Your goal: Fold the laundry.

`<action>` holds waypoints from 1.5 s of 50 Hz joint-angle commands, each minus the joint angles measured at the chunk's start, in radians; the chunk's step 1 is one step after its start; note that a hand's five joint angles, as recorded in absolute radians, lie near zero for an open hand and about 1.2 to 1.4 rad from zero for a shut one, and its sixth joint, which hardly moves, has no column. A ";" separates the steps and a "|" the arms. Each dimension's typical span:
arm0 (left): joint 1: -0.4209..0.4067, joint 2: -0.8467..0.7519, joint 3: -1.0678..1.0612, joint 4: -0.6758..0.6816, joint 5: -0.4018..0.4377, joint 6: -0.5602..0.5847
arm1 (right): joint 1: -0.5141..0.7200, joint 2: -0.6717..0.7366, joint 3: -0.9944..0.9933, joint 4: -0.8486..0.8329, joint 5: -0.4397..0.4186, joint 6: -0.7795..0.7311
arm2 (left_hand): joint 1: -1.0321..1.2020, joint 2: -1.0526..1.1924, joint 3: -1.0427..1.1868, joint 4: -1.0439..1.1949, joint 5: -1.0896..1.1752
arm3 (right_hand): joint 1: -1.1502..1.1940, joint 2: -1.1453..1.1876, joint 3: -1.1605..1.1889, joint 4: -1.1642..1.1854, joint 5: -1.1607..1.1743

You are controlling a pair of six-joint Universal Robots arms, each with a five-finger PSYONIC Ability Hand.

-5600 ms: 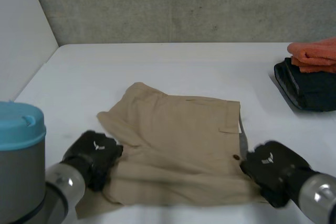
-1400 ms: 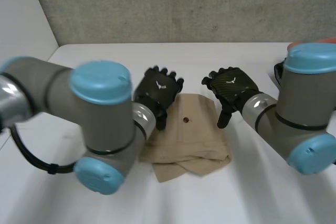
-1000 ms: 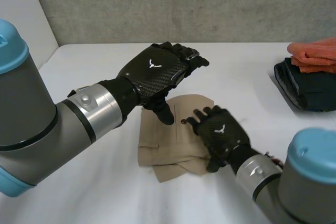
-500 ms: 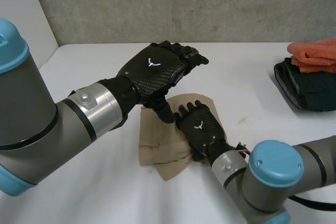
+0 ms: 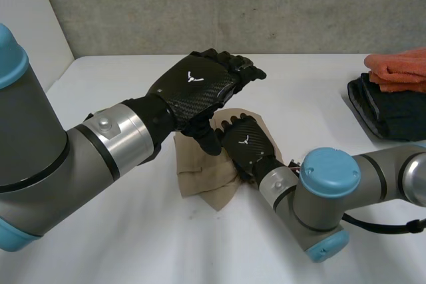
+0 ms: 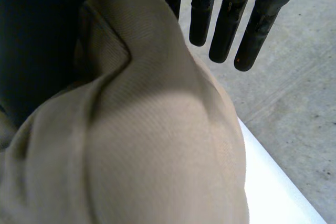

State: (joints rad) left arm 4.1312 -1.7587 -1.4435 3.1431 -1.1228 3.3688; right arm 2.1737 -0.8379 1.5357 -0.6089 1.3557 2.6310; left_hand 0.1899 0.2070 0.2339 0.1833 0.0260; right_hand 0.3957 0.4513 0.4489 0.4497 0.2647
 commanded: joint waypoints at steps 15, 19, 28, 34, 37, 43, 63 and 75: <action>0.017 0.015 0.003 0.002 0.000 0.000 | -0.018 0.079 -0.233 0.087 -0.004 -0.005 | 0.050 0.033 0.006 0.057 0.039 | 1.001 0.945 0.947 0.947 0.957; 0.021 0.016 0.003 0.002 0.000 -0.002 | -0.044 0.086 -0.255 0.087 -0.018 -0.005 | 0.050 0.033 0.006 0.057 0.039 | 1.001 0.945 0.947 0.947 0.957; 0.023 0.022 0.005 0.003 0.000 -0.002 | -0.116 0.085 -0.363 0.074 -0.056 -0.016 | 0.050 0.033 0.006 0.057 0.039 | 1.001 0.945 0.947 0.947 0.957; 0.032 0.035 0.005 0.003 0.000 -0.003 | -0.205 0.059 -0.476 0.074 -0.119 -0.014 | 0.068 0.051 0.024 0.074 0.057 | 1.001 0.945 0.947 0.947 0.957; 0.044 0.045 0.005 0.003 0.000 -0.005 | -0.258 0.046 -0.549 0.069 -0.168 -0.013 | 0.068 0.051 0.024 0.074 0.057 | 1.001 0.945 0.947 0.947 0.957; 0.046 0.056 0.003 0.003 0.000 -0.005 | -0.391 0.025 -0.709 0.064 -0.249 0.009 | 0.076 0.059 0.032 0.083 0.066 | 1.001 0.945 0.947 0.947 0.957; 0.043 0.058 -0.002 0.003 0.001 -0.006 | -0.847 0.034 -0.594 -0.149 -0.481 0.277 | 0.076 0.059 0.032 0.083 0.066 | 1.001 0.945 0.947 0.947 0.957; 0.038 0.058 -0.003 0.003 0.000 -0.006 | -1.025 0.092 -0.392 -0.344 -0.670 0.451 | 0.079 0.062 0.035 0.086 0.069 | 1.001 0.945 0.947 0.947 0.957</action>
State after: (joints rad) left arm 4.1717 -1.7012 -1.4455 3.1462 -1.1220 3.3634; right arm 1.2325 -0.7802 1.0588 -0.8587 0.7628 2.9808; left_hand 0.1900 0.2090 0.2340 0.2080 0.0287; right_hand 0.9119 1.1846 1.1560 1.1974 0.9316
